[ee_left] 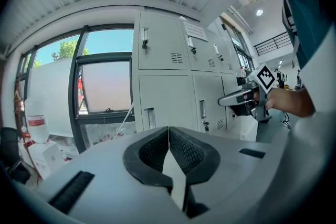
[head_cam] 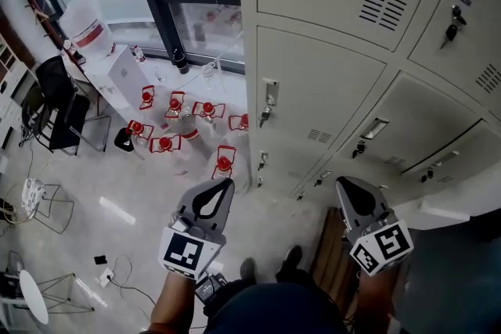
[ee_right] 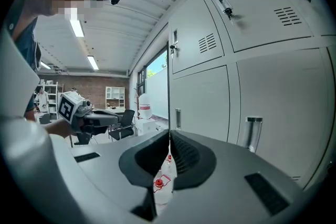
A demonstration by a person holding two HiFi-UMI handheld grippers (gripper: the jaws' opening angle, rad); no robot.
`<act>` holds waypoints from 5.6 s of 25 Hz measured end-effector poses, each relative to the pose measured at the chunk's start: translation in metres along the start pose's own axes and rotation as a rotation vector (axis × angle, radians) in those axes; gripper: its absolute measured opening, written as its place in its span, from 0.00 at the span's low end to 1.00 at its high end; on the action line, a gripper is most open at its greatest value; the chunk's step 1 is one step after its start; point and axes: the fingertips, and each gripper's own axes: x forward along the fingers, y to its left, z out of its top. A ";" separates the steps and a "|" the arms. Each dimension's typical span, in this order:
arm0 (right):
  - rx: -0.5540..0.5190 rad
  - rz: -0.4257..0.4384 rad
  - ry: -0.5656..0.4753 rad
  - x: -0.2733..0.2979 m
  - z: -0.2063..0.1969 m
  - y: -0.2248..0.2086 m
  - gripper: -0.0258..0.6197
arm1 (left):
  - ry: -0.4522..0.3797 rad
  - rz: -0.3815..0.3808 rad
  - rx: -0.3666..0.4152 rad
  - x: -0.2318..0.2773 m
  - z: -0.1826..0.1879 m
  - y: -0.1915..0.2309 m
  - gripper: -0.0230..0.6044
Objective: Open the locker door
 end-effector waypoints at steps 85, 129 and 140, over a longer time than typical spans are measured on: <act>0.106 -0.055 0.147 0.007 -0.093 -0.110 0.10 | 0.035 0.369 -0.016 0.256 -0.058 0.100 0.27; 0.082 -0.080 0.083 -0.012 -0.062 -0.057 0.10 | 0.091 0.212 0.116 0.186 -0.063 0.059 0.26; 0.051 -0.088 0.052 -0.033 -0.042 -0.012 0.10 | 0.101 0.122 0.136 0.128 -0.063 0.024 0.18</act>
